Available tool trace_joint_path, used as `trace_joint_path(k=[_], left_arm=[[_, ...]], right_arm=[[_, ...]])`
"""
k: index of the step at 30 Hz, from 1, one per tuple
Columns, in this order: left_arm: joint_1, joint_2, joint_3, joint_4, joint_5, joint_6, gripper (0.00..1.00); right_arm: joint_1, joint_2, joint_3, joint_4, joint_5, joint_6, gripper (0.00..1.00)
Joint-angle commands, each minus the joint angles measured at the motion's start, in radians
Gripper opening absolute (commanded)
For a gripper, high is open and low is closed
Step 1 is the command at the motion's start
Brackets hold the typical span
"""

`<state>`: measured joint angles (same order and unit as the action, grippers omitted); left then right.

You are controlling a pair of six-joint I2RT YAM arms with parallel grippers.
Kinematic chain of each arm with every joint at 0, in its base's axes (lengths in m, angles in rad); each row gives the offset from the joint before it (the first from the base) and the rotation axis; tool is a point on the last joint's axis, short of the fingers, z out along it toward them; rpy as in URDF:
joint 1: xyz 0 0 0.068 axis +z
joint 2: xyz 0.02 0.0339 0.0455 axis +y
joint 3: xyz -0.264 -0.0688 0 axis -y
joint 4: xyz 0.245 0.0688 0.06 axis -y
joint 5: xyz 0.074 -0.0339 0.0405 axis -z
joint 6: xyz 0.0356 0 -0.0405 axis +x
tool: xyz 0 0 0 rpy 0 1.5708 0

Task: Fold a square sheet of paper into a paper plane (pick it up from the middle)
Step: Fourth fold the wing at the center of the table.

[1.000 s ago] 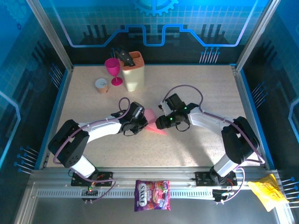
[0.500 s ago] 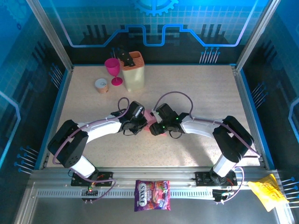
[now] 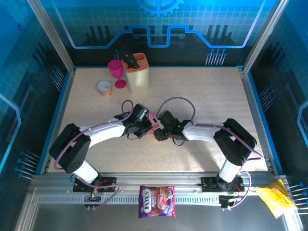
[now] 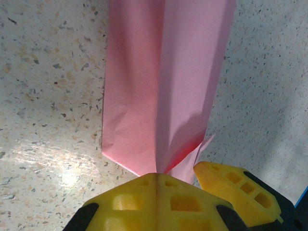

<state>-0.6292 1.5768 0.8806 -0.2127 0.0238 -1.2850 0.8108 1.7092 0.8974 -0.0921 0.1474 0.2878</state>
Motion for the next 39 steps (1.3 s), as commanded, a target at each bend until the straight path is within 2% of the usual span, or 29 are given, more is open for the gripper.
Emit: trace_joint_path(k=[1, 6, 19, 39], left_arm=[[0.003, -0.006, 0.023, -0.025, 0.019, -0.011, 0.00], [0.003, -0.005, 0.022, -0.031, 0.016, -0.007, 0.00], [0.003, -0.005, 0.017, -0.039, 0.010, 0.003, 0.00], [0.013, -0.026, 0.012, -0.055, 0.008, 0.024, 0.00]], right_arm=[[0.011, 0.018, -0.012, 0.013, 0.045, 0.001, 0.47], [0.011, 0.021, -0.040, 0.018, 0.042, 0.006, 0.39], [0.010, -0.008, -0.069, 0.019, 0.021, 0.018, 0.33], [-0.004, -0.023, -0.058, -0.010, 0.051, 0.009, 0.32]])
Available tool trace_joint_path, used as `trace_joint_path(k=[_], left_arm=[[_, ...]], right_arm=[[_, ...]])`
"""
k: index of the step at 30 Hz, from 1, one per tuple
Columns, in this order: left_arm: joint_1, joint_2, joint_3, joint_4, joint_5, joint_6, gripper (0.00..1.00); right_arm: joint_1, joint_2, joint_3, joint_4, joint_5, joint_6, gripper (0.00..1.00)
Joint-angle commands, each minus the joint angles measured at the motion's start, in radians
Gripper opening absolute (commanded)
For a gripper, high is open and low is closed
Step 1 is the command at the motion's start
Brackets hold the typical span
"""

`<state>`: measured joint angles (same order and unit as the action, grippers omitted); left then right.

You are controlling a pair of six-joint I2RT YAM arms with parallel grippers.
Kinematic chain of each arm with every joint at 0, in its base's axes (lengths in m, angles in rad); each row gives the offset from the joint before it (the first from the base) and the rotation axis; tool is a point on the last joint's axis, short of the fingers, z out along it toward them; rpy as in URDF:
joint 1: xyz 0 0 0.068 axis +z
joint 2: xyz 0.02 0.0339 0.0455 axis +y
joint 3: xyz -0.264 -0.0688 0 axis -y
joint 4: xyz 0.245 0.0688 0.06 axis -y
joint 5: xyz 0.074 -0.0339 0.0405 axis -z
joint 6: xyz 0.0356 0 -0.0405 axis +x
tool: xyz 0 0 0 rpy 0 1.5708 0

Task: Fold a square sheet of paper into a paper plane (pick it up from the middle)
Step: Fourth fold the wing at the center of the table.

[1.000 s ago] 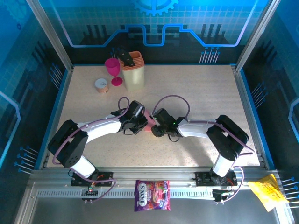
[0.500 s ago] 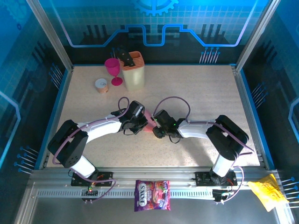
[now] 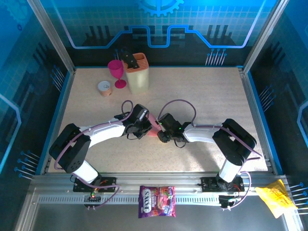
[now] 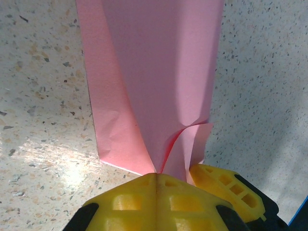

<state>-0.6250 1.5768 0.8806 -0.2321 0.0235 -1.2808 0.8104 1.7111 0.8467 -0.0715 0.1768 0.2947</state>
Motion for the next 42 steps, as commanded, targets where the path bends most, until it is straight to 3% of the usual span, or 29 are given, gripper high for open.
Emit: trace_joint_path(k=[1, 27, 31, 35, 42], left_arm=[[0.010, -0.027, 0.012, -0.035, 0.010, 0.021, 0.00], [0.019, -0.032, 0.020, -0.037, 0.009, 0.043, 0.00], [0.019, -0.039, 0.024, -0.039, 0.005, 0.051, 0.00], [0.018, -0.043, 0.024, -0.042, 0.005, 0.048, 0.00], [0.013, -0.048, 0.019, -0.044, 0.003, 0.043, 0.00]], right_arm=[[-0.004, -0.025, -0.008, -0.031, 0.021, 0.003, 0.32], [-0.028, -0.013, -0.033, -0.017, -0.031, 0.002, 0.09], [-0.030, -0.007, -0.044, -0.012, -0.033, 0.013, 0.12], [-0.030, -0.010, -0.043, -0.014, -0.041, 0.028, 0.24], [-0.030, -0.039, -0.009, -0.042, -0.050, 0.041, 0.25]])
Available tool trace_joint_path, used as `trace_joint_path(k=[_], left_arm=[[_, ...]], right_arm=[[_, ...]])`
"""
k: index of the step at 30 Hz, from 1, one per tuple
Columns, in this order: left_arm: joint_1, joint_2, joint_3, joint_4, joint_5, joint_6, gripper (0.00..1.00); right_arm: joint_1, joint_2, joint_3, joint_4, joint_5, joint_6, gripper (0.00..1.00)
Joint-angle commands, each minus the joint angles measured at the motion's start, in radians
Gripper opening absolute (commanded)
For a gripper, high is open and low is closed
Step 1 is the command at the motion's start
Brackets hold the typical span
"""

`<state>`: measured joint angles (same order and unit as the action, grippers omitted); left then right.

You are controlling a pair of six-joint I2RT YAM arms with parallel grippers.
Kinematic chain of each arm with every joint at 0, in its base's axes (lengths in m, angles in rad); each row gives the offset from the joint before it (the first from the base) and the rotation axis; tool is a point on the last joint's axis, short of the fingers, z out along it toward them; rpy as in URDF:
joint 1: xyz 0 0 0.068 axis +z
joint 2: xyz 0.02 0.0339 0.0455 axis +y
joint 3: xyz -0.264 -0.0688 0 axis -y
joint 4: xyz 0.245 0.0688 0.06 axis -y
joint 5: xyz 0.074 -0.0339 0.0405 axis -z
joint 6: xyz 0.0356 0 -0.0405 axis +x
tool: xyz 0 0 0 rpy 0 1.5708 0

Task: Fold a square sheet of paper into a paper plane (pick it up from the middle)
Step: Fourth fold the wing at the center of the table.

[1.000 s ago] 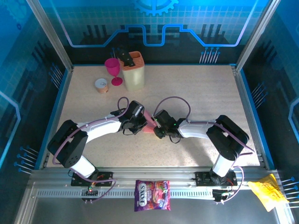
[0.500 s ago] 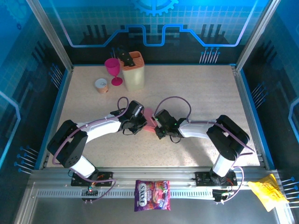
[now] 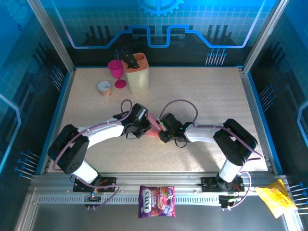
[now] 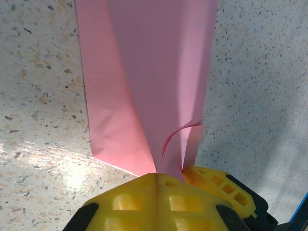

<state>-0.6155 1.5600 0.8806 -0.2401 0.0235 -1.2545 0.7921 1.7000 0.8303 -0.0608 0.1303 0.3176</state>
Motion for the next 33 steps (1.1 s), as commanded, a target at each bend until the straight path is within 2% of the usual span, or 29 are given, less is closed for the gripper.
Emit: trace_joint_path(k=[1, 16, 27, 33], left_arm=[[0.003, -0.032, 0.018, -0.037, 0.003, 0.013, 0.00], [-0.004, -0.043, 0.004, -0.033, 0.006, 0.004, 0.00], [-0.012, -0.063, 0.004, -0.039, 0.001, -0.007, 0.00], [-0.018, -0.078, 0.004, -0.044, -0.002, -0.017, 0.00]], right_arm=[[-0.011, -0.032, 0.015, -0.058, -0.004, 0.018, 0.25], [-0.002, -0.032, 0.044, -0.080, -0.006, 0.039, 0.23], [0.001, -0.002, 0.037, -0.065, 0.001, 0.058, 0.01], [-0.002, 0.001, 0.023, -0.054, -0.004, 0.073, 0.00]])
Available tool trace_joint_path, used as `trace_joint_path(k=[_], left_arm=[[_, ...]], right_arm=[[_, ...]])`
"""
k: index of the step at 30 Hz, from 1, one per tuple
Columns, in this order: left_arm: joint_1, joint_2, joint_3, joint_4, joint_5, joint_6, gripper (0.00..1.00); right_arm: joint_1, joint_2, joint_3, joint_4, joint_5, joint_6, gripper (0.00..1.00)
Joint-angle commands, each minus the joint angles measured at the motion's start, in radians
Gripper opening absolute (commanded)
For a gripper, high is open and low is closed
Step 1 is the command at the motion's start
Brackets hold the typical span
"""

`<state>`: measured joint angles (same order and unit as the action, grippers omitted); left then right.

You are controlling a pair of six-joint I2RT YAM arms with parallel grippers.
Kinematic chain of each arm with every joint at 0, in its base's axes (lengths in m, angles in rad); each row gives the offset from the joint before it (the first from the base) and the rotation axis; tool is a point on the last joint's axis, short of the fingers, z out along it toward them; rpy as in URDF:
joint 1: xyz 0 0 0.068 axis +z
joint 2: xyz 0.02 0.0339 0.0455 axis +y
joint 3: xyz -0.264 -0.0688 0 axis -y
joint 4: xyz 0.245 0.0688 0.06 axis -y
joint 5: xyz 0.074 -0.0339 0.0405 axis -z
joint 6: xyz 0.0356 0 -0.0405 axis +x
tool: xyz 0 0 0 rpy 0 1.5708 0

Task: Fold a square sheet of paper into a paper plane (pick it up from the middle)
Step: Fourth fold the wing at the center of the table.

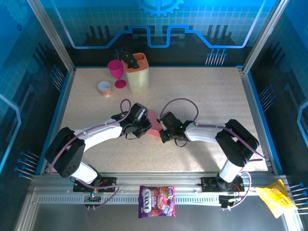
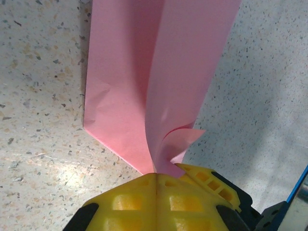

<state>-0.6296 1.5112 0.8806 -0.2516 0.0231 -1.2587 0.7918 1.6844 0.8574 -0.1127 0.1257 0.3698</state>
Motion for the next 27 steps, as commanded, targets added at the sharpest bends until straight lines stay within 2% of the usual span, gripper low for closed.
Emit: trace_joint_path(k=[1, 7, 11, 14, 17, 27], left_arm=[[-0.005, -0.032, 0.005, -0.031, 0.000, -0.013, 0.00], [-0.009, -0.038, 0.032, -0.059, -0.006, 0.014, 0.00], [-0.008, -0.065, 0.055, -0.098, -0.037, 0.050, 0.13], [-0.011, -0.104, 0.061, -0.136, -0.081, 0.065, 0.26], [-0.010, -0.139, 0.054, -0.156, -0.110, 0.079, 0.32], [-0.030, -0.169, 0.018, -0.180, -0.157, 0.146, 0.27]], right_arm=[[-0.002, 0.016, -0.005, -0.001, -0.001, 0.024, 0.00], [-0.017, 0.019, -0.049, 0.047, -0.017, 0.064, 0.00], [-0.049, 0.005, -0.093, 0.102, -0.073, 0.096, 0.00], [-0.076, -0.010, -0.123, 0.135, -0.124, 0.119, 0.00], [-0.104, -0.018, -0.145, 0.163, -0.178, 0.138, 0.00], [-0.176, 0.014, -0.248, 0.316, -0.359, 0.267, 0.00]])
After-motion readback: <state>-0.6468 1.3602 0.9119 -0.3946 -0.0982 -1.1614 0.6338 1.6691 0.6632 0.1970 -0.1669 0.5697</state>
